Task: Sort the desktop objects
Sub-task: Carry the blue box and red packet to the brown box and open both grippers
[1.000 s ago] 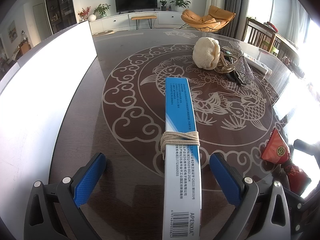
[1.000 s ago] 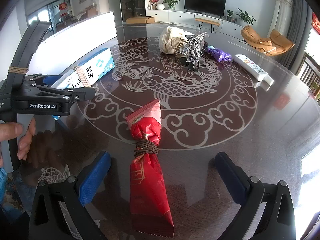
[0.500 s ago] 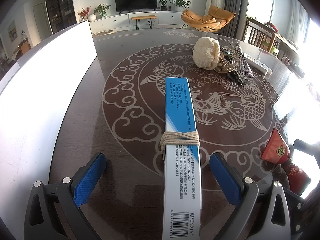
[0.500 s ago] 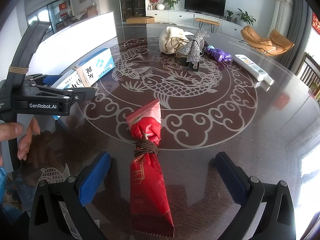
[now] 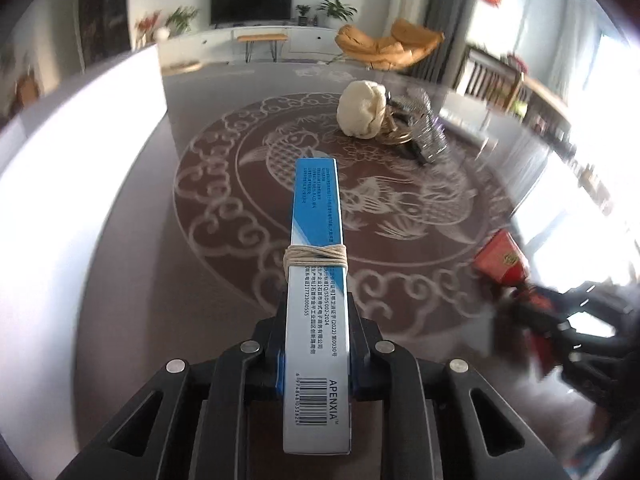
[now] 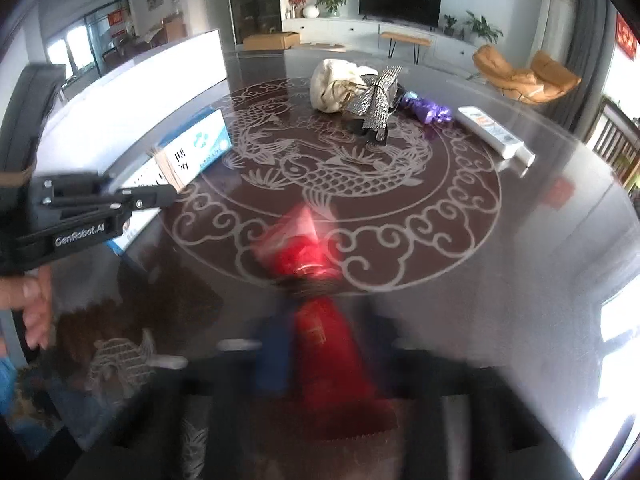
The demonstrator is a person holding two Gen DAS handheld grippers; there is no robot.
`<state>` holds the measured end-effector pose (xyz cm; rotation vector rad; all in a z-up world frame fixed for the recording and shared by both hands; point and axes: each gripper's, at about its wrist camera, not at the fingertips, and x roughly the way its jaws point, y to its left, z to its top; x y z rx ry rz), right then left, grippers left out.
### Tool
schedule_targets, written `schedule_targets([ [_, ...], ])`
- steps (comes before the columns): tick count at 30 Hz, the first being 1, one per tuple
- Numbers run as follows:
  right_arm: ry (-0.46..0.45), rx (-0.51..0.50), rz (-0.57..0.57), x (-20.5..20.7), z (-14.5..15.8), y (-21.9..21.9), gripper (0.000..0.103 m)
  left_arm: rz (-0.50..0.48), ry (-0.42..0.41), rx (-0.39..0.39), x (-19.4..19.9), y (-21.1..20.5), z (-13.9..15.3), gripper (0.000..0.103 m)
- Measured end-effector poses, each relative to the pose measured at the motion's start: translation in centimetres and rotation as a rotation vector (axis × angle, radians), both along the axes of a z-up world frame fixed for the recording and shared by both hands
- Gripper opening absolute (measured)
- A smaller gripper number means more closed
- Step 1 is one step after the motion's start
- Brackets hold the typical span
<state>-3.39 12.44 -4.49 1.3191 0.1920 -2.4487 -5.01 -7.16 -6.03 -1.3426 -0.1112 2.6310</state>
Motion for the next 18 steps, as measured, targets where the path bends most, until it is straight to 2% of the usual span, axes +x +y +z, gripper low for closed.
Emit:
schedule_targets([
  [3,0.002,-0.040,-0.003,1.2,0.8,0.3,0.022,0.006,0.035,0.066,2.7,-0.4,1.5,0.021],
  [7,0.030,-0.119,-0.005,2.3,3.6,0.1,0.022,-0.002,0.107,0.102,5.8,-1.1,4.9,0.021],
  [11,0.074,-0.170,0.019,2.5,6.7,-1.5,0.022,-0.005,0.143,0.115,6.7,-2.7,7.6,0.021],
  [18,0.087,-0.259,0.049,2.5,9.5,-5.0,0.022,0.053,0.212,0.190,9.4,-7.8,11.9,0.021],
])
